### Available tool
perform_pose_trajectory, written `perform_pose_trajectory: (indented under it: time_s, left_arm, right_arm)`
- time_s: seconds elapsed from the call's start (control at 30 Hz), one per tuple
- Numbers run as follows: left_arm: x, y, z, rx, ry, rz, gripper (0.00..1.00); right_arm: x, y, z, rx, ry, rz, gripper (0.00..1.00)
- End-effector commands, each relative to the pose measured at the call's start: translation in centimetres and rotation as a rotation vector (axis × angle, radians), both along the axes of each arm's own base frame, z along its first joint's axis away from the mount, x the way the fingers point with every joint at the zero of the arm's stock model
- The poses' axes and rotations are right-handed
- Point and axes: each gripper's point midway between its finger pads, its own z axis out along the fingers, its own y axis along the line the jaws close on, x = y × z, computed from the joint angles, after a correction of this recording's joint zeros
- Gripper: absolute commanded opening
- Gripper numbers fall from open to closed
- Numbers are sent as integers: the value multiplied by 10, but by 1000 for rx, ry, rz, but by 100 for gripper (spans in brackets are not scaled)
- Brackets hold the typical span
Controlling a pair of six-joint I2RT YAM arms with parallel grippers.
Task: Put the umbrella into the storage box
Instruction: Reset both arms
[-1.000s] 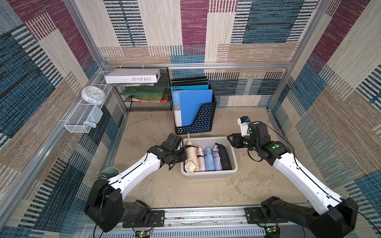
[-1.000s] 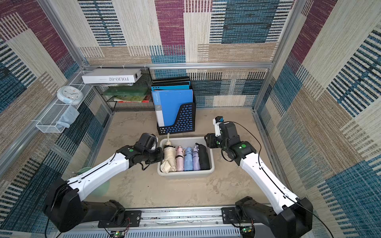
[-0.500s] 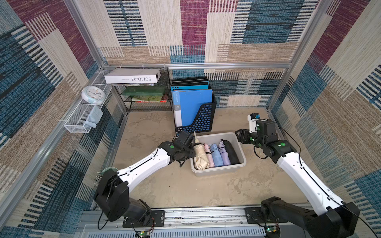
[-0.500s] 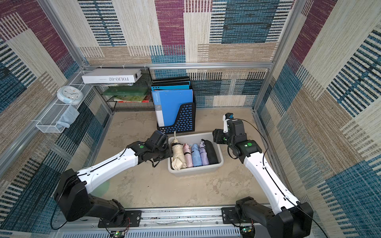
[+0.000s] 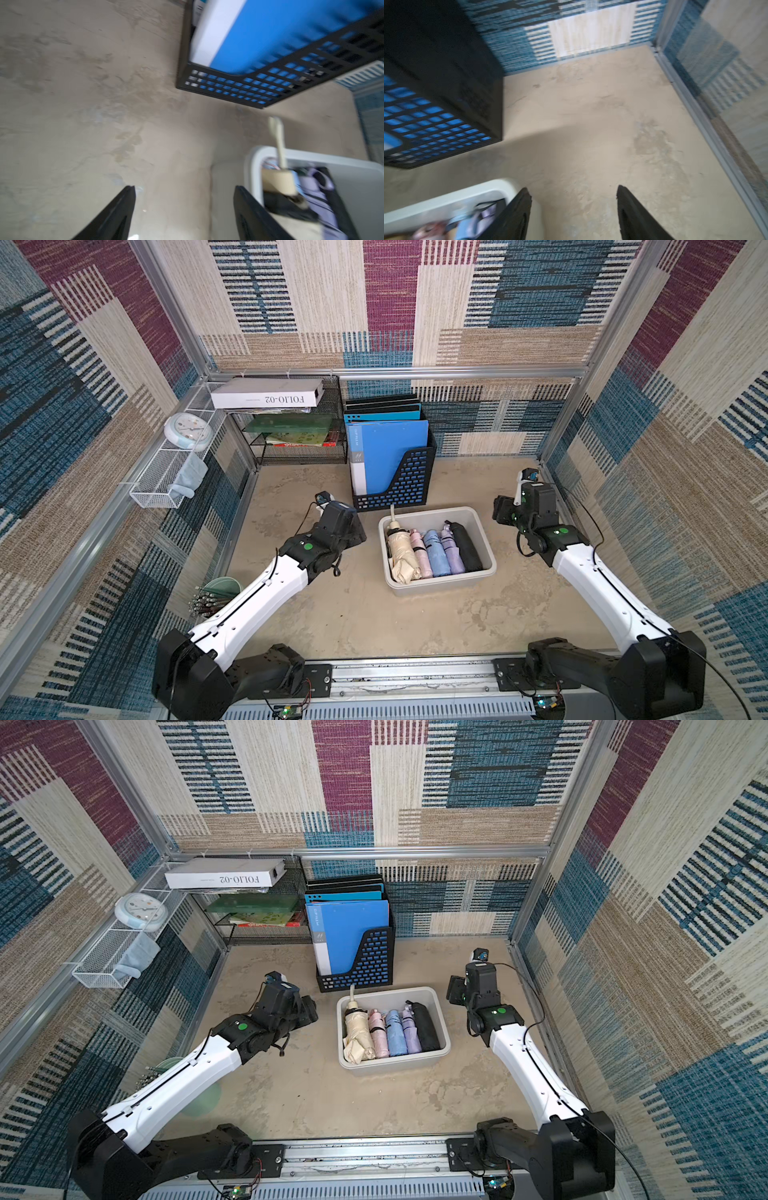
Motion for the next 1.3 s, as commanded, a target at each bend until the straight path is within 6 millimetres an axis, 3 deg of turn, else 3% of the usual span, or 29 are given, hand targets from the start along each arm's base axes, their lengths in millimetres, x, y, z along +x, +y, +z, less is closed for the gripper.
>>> perform_pose_trajectory:
  time_s: [0.0,0.1,0.23,0.47,0.7,0.8,0.9,0.97,1.07,1.27]
  left_arm:
    - [27,33,8,259,-139,7,79]
    - [44,56,-8,377,-142,-28,81]
    - [59,81,-29,443,-143,-73,83]
    - [65,87,-65,470,-179,-171,84]
    - [66,88,-81,447,-237,-239,84]
    - [72,94,-89,433,-225,-235,83]
    - [69,109,-93,364,-258,-179,84]
    - [73,121,-94,335,-326,-125,85]
    - [73,122,-96,317,-309,-130,99]
    - [72,121,-97,312,-292,-134,99]
  right_arm:
    - [19,-45,1,-74,-126,-151,70]
    - [29,-65,-32,-101,-107,-160,71]
    - [38,-63,-61,-139,-186,-59,76]
    - [46,-63,-87,-85,-206,-2,76]
    - [17,-28,-80,-109,-352,208,75]
    - [3,-26,-76,-120,-436,204,77]
    - [3,-26,-85,-114,-396,209,82]
    - [5,-25,-79,-123,-412,214,100]
    - [5,-24,-84,-129,-381,226,99]
    - [5,-23,-82,-129,-392,226,99]
